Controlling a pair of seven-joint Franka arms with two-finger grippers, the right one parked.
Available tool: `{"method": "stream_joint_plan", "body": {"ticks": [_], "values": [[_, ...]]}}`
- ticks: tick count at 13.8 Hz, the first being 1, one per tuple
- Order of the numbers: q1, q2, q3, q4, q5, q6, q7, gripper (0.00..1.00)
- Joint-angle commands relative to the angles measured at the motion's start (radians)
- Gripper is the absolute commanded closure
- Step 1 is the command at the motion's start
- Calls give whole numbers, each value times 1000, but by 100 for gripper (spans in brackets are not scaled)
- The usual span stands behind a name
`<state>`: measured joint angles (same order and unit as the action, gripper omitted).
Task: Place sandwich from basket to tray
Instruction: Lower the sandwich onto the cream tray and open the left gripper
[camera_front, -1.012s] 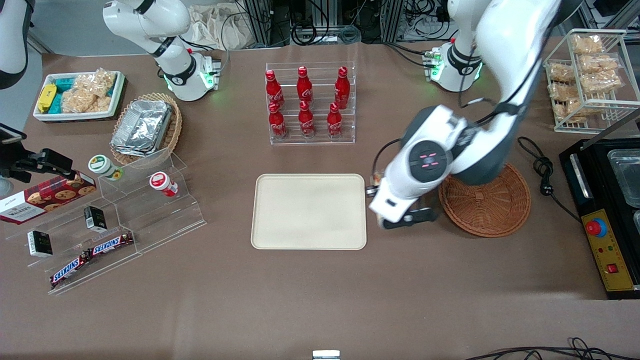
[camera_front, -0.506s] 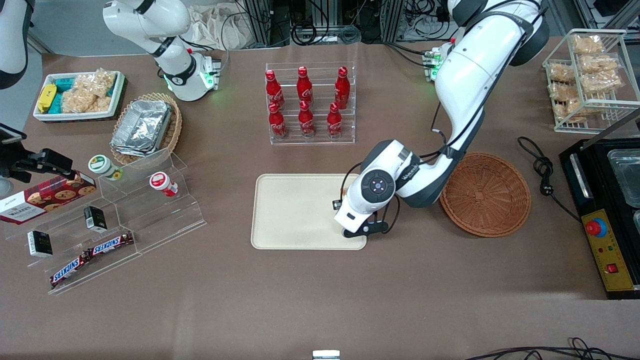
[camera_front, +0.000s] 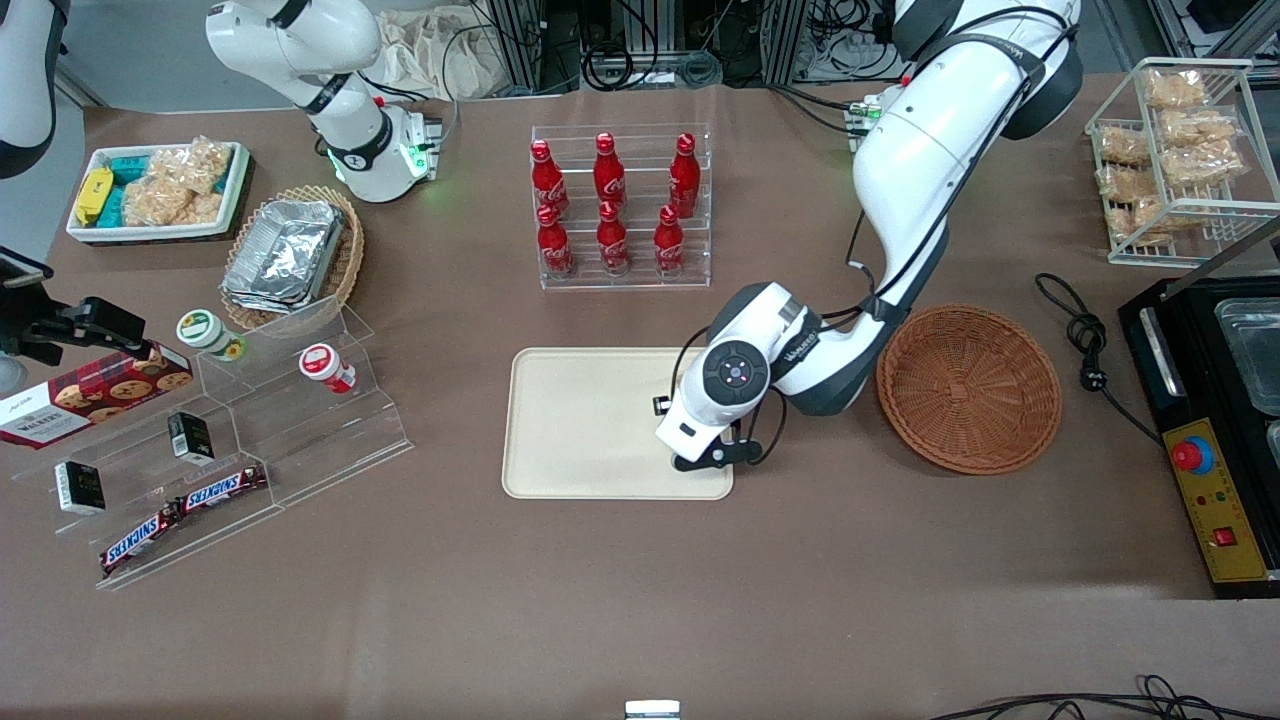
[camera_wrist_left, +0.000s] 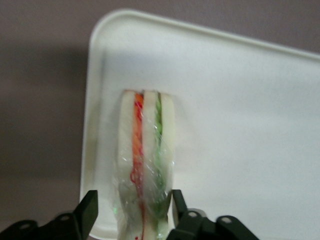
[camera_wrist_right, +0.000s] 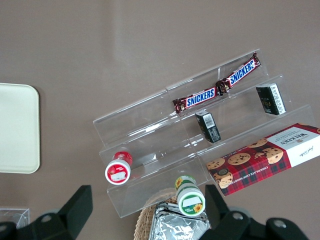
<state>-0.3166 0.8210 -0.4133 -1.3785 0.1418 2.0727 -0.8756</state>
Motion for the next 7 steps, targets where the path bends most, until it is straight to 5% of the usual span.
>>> {"method": "stream_joint_plan", "body": {"ticks": [1,7], "values": [[42,-113,16,12,13,-71,-11,0],[278,-390,14,-1,5,-325,68,0]]}}
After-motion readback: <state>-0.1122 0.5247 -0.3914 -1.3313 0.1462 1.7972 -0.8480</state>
